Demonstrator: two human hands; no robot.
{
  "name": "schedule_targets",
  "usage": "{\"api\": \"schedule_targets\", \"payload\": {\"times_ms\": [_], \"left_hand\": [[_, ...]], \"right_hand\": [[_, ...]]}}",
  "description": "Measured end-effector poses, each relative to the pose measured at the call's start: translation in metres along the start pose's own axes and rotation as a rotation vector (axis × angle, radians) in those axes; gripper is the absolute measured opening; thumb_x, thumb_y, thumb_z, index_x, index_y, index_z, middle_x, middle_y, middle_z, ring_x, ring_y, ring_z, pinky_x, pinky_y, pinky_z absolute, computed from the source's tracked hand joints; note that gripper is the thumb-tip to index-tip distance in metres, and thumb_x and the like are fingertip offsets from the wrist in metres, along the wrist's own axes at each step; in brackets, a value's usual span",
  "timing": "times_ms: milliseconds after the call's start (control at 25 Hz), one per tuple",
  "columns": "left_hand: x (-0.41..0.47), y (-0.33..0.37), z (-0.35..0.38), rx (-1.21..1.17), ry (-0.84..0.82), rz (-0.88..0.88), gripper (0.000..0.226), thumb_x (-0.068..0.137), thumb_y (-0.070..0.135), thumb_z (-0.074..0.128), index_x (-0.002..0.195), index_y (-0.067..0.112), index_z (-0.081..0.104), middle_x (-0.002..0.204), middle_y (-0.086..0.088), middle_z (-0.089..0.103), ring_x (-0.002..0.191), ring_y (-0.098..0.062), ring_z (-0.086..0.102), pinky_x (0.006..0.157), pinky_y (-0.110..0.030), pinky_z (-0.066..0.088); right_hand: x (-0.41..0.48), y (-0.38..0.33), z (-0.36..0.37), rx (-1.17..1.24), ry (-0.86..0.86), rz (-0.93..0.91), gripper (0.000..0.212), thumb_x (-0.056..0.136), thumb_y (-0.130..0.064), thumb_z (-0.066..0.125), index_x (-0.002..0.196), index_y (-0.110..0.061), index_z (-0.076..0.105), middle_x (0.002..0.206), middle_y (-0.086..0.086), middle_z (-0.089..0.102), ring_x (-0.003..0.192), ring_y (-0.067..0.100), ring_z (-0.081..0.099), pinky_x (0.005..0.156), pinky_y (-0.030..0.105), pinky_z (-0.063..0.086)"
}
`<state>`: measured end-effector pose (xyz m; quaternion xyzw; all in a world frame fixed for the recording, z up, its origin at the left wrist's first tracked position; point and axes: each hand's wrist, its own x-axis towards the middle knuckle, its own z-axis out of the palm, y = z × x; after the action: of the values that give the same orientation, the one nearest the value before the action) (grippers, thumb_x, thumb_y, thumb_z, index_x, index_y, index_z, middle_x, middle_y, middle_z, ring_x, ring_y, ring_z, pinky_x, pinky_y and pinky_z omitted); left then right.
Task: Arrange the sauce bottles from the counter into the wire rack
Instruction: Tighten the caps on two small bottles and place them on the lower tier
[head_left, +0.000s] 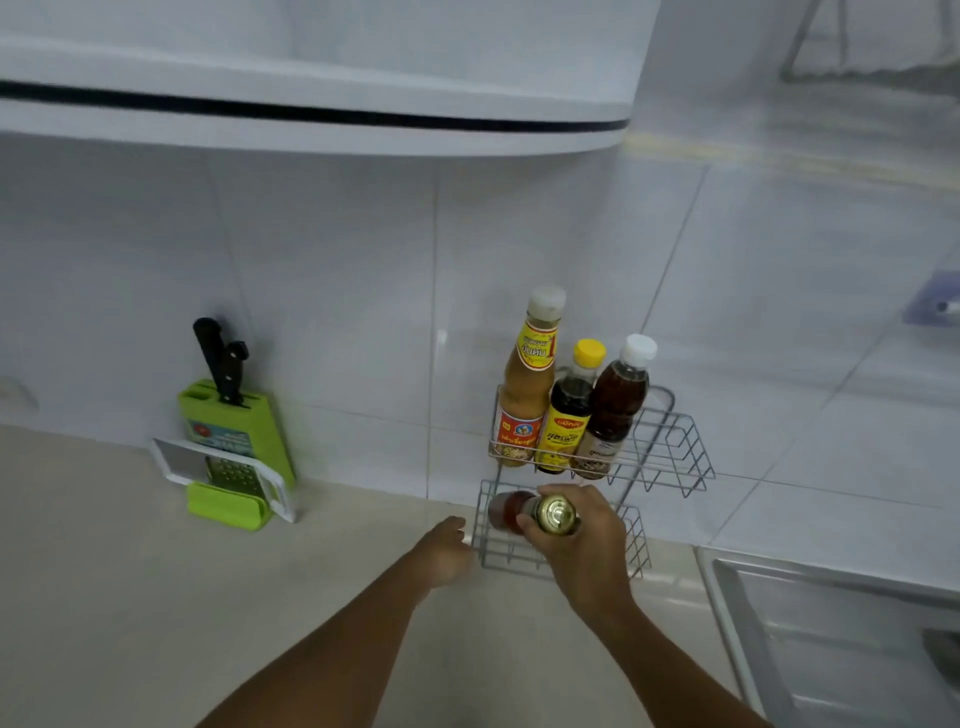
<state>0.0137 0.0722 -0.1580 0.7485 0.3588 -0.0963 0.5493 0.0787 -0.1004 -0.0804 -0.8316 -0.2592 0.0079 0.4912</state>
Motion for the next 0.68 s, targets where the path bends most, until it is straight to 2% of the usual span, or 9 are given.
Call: {"api": "schedule_targets", "payload": {"times_ms": [80, 160, 240, 320, 440, 600, 680], "left_hand": [[0.012, 0.000, 0.009, -0.052, 0.031, -0.022, 0.065, 0.096, 0.004, 0.045, 0.157, 0.011, 0.022, 0.161, -0.012, 0.031, 0.146, -0.026, 0.036, 0.106, -0.031, 0.041], [0.020, 0.001, 0.015, -0.089, 0.046, -0.039, 0.067, 0.094, 0.004, 0.045, 0.157, 0.011, 0.022, 0.160, -0.011, 0.033, 0.145, -0.027, 0.038, 0.107, -0.033, 0.042], [0.026, 0.002, 0.018, -0.072, 0.041, -0.037, 0.062, 0.089, 0.005, 0.044, 0.150, 0.009, 0.038, 0.148, -0.013, 0.049, 0.134, -0.029, 0.050, 0.096, -0.032, 0.046], [0.029, 0.003, 0.019, -0.061, 0.033, -0.023, 0.054, 0.081, 0.009, 0.042, 0.131, 0.010, 0.059, 0.128, -0.012, 0.065, 0.117, -0.030, 0.061, 0.084, -0.030, 0.046], [0.034, -0.001, 0.019, -0.070, 0.021, -0.012, 0.051, 0.074, 0.016, 0.043, 0.117, 0.014, 0.070, 0.116, -0.007, 0.072, 0.107, -0.026, 0.066, 0.089, -0.033, 0.051], [0.051, -0.014, 0.020, -0.081, 0.003, 0.003, 0.046, 0.075, 0.023, 0.049, 0.113, 0.022, 0.074, 0.112, -0.001, 0.075, 0.105, -0.023, 0.069, 0.102, -0.043, 0.052], [0.044, -0.010, 0.018, -0.071, 0.012, -0.004, 0.044, 0.076, 0.028, 0.053, 0.115, 0.023, 0.074, 0.114, 0.000, 0.075, 0.106, -0.022, 0.068, 0.101, -0.039, 0.052]], "right_hand": [[0.007, 0.010, 0.015, -0.020, -0.024, 0.011, 0.038, 0.068, -0.013, 0.094, 0.095, -0.027, 0.070, 0.095, -0.006, 0.066, 0.085, -0.002, 0.062, 0.070, 0.008, 0.048], [0.015, 0.014, 0.025, -0.048, -0.042, 0.017, 0.033, 0.070, -0.015, 0.093, 0.094, -0.023, 0.072, 0.094, -0.005, 0.067, 0.083, 0.000, 0.062, 0.068, 0.006, 0.046], [0.025, 0.017, 0.035, -0.038, -0.046, 0.036, 0.029, 0.070, -0.015, 0.091, 0.088, -0.024, 0.070, 0.090, -0.004, 0.070, 0.081, 0.004, 0.065, 0.069, 0.013, 0.050], [0.033, 0.019, 0.045, -0.017, -0.064, 0.073, 0.025, 0.071, -0.017, 0.090, 0.086, -0.021, 0.071, 0.084, -0.003, 0.073, 0.077, 0.008, 0.069, 0.065, 0.018, 0.056], [0.040, 0.021, 0.057, 0.012, -0.058, 0.110, 0.027, 0.070, -0.019, 0.091, 0.092, -0.014, 0.076, 0.083, -0.005, 0.075, 0.074, 0.004, 0.068, 0.059, 0.004, 0.050], [0.050, 0.020, 0.065, 0.035, -0.058, 0.101, 0.029, 0.074, -0.025, 0.092, 0.095, -0.011, 0.077, 0.087, -0.006, 0.074, 0.075, -0.007, 0.062, 0.060, -0.004, 0.043], [0.053, 0.022, 0.068, 0.036, -0.045, 0.100, 0.032, 0.076, -0.030, 0.090, 0.099, -0.012, 0.077, 0.092, -0.007, 0.074, 0.079, -0.008, 0.061, 0.063, -0.005, 0.041]]}}
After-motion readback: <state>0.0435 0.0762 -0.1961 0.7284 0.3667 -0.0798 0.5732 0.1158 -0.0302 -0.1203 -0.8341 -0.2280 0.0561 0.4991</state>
